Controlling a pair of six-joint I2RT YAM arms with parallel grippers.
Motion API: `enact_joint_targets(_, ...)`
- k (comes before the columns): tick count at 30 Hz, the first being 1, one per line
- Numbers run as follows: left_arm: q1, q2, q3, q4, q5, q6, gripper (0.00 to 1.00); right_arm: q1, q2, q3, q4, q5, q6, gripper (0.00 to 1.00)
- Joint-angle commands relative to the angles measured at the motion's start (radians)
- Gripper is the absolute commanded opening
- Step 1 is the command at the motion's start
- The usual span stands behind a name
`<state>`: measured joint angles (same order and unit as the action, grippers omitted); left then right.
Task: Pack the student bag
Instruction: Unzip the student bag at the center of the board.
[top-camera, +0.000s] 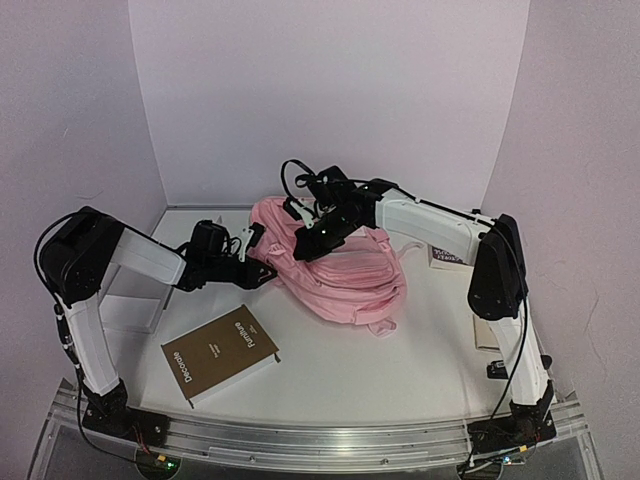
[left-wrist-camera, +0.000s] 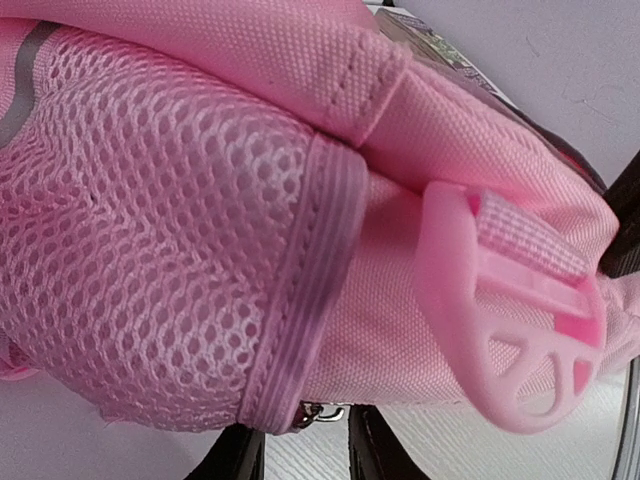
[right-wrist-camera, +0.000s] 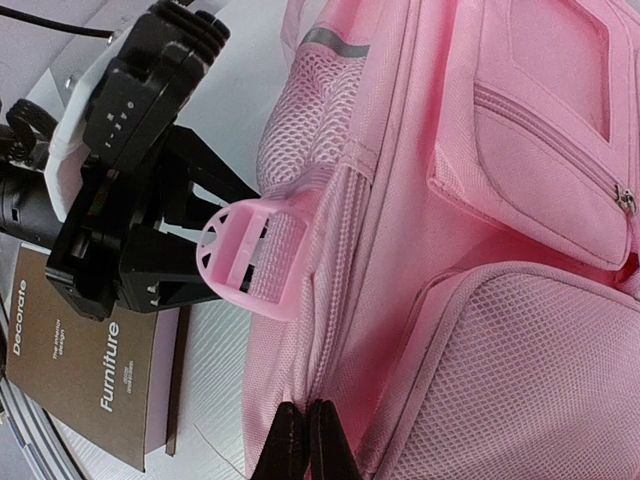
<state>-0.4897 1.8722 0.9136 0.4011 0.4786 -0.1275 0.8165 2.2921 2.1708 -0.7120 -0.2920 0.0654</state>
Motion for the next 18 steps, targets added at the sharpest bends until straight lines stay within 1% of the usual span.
enact_joint_targets(1, -0.007, 0.016, 0.042, 0.024, 0.009, 0.014, 0.23, 0.005, -0.091, 0.047, 0.071, -0.041, 0.012, 0.0)
enact_joint_targets(3, -0.009, 0.017, 0.045, 0.013, -0.003, 0.009, 0.15, 0.004, -0.09, 0.048, 0.072, -0.037, 0.011, 0.0)
enact_joint_targets(5, -0.012, 0.016, 0.048, -0.002, -0.017, 0.003, 0.05, 0.004, -0.089, 0.049, 0.071, -0.032, 0.009, 0.0)
enact_joint_targets(7, -0.02, 0.001, 0.039, -0.007, -0.031, -0.002, 0.0, 0.004, -0.085, 0.051, 0.072, -0.021, 0.008, 0.0)
enact_joint_targets(12, -0.064, -0.059, 0.009, -0.048, -0.07, 0.009, 0.0, 0.002, -0.062, 0.068, 0.072, 0.014, 0.002, 0.0)
enact_joint_targets(18, -0.159, -0.092, 0.014, -0.133, -0.099, 0.048, 0.0, 0.0, -0.011, 0.114, 0.072, 0.062, 0.014, 0.0)
